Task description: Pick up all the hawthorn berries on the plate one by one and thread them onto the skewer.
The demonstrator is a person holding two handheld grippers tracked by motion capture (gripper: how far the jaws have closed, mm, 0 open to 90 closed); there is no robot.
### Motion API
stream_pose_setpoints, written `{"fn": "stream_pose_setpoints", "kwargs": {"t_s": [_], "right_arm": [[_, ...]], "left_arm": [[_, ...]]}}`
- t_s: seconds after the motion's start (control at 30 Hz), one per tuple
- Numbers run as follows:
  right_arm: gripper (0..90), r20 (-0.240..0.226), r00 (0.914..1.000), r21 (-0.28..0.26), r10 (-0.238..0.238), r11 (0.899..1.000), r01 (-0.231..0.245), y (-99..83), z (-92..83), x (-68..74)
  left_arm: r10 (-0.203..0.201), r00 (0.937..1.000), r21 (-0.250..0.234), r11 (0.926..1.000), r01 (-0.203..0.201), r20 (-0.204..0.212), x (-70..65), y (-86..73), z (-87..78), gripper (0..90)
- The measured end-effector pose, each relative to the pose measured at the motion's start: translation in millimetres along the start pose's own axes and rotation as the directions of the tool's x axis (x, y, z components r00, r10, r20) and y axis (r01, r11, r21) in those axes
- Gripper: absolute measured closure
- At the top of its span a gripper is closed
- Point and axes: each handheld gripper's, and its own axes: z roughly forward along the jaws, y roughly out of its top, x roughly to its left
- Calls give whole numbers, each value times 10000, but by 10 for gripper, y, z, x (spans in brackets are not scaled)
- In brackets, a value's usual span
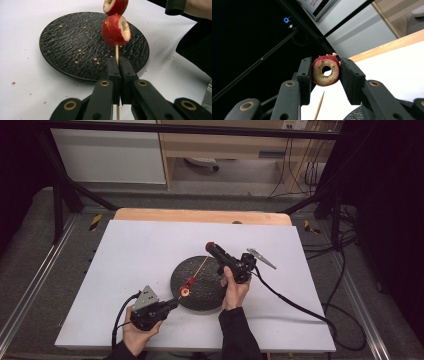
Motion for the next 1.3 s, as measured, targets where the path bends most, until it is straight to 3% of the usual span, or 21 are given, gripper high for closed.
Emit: {"fn": "stream_pose_setpoints", "kwargs": {"t_s": [0.5,1.13,1.3], "right_arm": [[635,-71,9999,-26,95,10000,-95,-25,0,3],[636,-158,9989,-59,436,9990,-437,-66,3,7],[636,-158,9987,-98,482,9988,-484,-86,0,8]], "left_arm": [[-311,9994,-162,9994,309,-131,-11,12,38,881],[-903,9949,-760,9933,866,-456,-138,68,157,882],[-980,9940,-666,9933,946,-492,-139,77,195,883]]}}
